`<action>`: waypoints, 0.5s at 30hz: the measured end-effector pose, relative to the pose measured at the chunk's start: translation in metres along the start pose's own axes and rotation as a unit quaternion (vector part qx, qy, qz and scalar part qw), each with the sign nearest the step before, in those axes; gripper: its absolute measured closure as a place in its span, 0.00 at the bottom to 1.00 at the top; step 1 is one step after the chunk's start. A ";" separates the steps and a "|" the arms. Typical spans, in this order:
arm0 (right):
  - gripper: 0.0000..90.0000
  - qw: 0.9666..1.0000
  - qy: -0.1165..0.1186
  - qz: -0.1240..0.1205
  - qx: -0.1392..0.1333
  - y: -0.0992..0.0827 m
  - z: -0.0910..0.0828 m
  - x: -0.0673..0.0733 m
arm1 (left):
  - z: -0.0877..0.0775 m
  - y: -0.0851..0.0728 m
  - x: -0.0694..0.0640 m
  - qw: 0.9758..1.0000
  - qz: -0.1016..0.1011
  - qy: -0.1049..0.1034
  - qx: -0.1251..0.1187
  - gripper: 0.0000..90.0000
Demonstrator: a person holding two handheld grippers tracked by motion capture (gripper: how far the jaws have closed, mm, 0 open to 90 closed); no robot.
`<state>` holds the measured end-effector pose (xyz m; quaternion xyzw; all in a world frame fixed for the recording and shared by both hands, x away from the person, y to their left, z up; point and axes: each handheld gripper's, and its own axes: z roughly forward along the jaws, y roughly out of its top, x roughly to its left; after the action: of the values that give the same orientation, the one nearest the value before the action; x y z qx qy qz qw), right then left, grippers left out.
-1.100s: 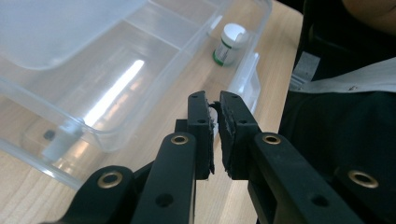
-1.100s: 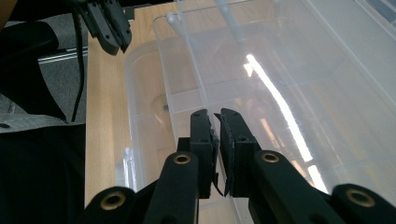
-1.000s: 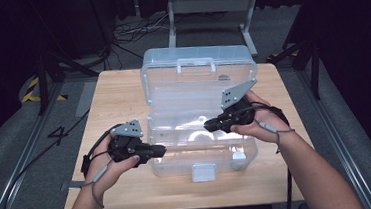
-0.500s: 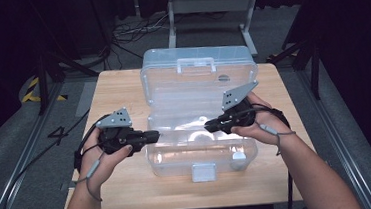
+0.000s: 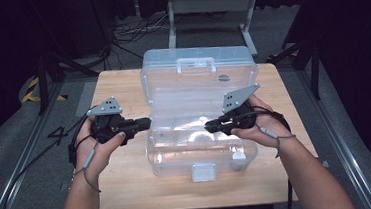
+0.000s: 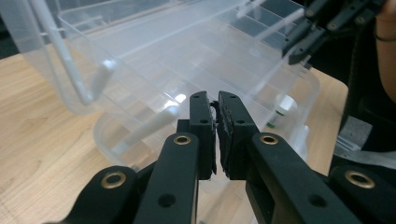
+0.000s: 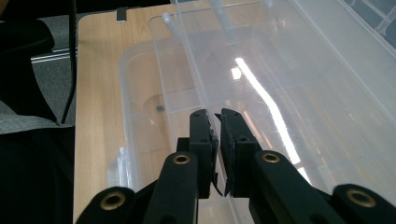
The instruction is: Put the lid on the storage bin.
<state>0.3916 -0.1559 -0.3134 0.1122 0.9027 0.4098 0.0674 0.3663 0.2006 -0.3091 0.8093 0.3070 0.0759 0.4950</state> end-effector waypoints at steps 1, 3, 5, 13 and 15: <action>0.94 1.000 -0.002 -0.001 -0.001 0.000 0.000 0.001 | 0.000 0.001 0.001 1.000 -0.001 0.001 -0.003 0.94; 0.94 1.000 -0.002 -0.004 -0.001 -0.001 0.000 0.000 | 0.000 0.005 0.003 1.000 0.000 0.006 -0.007 0.94; 0.94 1.000 -0.003 -0.003 -0.007 -0.002 -0.001 0.000 | 0.001 0.008 0.005 1.000 -0.001 0.021 -0.008 0.94; 0.94 0.999 0.002 0.015 -0.030 -0.007 -0.001 0.000 | 0.008 0.018 0.010 0.999 -0.004 0.038 -0.005 0.94; 0.94 0.999 0.002 0.016 -0.030 -0.008 -0.001 0.000 | 0.009 0.020 0.012 0.999 -0.004 0.042 -0.006 0.94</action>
<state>0.3900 -0.1617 -0.3182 0.1234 0.8883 0.4380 0.0625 0.3880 0.1939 -0.2990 0.8014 0.3303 0.1097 0.4864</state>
